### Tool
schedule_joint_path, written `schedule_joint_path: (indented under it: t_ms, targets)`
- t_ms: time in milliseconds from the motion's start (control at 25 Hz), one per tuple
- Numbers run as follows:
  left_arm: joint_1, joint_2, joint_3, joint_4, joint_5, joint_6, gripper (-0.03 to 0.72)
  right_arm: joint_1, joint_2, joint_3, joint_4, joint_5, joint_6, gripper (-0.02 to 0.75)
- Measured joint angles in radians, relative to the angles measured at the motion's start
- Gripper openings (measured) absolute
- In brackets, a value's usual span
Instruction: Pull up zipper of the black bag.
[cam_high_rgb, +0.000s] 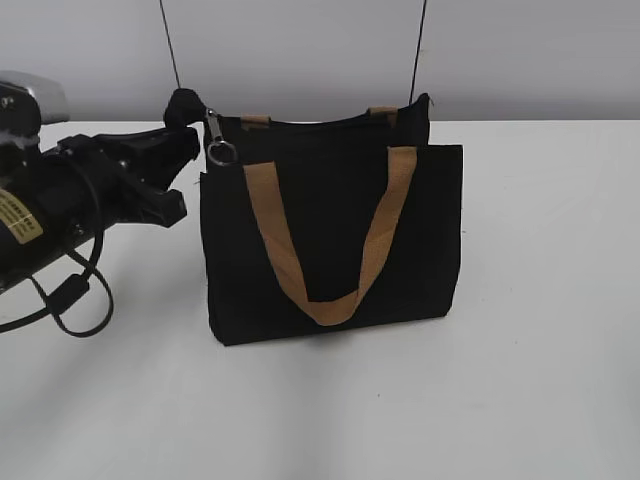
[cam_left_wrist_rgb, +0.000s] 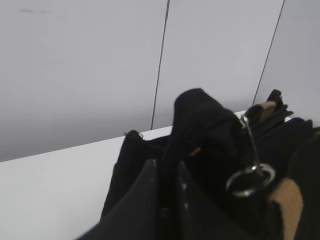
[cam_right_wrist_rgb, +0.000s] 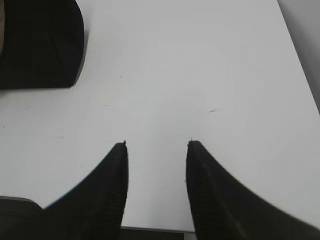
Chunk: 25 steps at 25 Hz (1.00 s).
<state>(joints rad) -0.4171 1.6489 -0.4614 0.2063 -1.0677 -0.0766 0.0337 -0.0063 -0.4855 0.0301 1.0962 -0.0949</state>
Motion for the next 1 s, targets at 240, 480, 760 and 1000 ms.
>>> schedule_joint_path:
  t_ms: [240,480,760,1000]
  targets:
    - [-0.001,0.0,0.0,0.014,-0.037,-0.026,0.019,0.0,0.0,0.0,0.0,0.0,0.0,0.309]
    - [-0.001,-0.035,0.0,0.016,-0.069,-0.032,0.019,0.008,0.048,-0.001,0.071,-0.004,-0.044,0.309]
    - [-0.003,-0.048,0.0,0.031,-0.053,-0.033,0.019,0.008,0.376,-0.036,0.315,-0.188,-0.444,0.309]
    - [-0.003,-0.052,0.0,0.049,-0.047,-0.034,0.018,0.113,0.67,-0.036,0.664,-0.4,-0.792,0.309]
